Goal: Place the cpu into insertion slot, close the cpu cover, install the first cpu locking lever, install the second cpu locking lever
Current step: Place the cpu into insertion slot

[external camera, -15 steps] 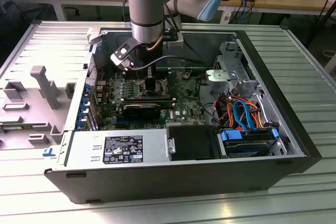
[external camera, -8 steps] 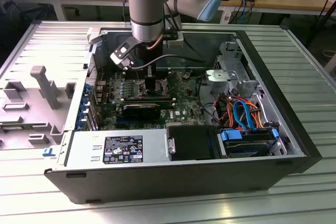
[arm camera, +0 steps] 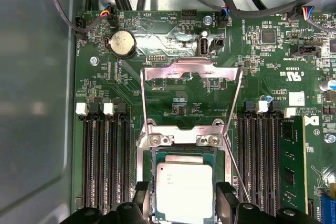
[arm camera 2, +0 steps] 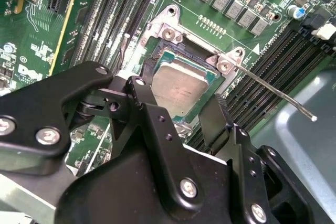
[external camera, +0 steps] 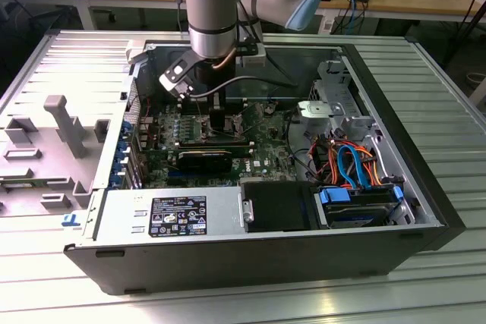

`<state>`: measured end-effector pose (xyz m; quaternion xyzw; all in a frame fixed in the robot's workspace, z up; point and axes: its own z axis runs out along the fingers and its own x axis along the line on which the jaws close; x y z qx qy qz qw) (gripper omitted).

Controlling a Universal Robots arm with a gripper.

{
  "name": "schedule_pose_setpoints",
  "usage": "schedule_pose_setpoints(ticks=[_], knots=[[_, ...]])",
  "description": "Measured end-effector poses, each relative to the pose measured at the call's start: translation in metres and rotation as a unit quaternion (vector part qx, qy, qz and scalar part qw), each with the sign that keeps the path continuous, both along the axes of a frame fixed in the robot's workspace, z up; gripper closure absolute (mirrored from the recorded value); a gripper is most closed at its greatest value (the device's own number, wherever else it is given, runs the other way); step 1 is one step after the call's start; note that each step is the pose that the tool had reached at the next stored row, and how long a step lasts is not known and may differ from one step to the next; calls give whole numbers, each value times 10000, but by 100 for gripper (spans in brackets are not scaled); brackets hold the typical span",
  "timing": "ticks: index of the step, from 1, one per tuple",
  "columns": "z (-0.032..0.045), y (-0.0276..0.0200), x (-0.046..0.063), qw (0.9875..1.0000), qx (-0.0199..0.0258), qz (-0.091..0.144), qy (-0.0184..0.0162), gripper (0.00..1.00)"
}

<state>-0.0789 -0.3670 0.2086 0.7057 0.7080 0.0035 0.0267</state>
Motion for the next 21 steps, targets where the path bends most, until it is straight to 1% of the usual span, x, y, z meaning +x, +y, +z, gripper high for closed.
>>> schedule_pose_setpoints(ticks=[3,8,10,11,15,16,18,19,21], knots=[[27,0,0,10000,1,0,0,38],[23,-1,-1,10000,-1,0,1,38],[21,0,0,10000,16,0,-1,40],[21,0,0,10000,17,-1,-1,40],[26,-1,0,10000,18,0,0,65],[31,-1,0,10000,18,0,0,65],[45,-1,0,10000,18,0,0,77],[49,-1,1,10000,21,0,-1,77],[50,-3,16,10000,20,1,5,89]])
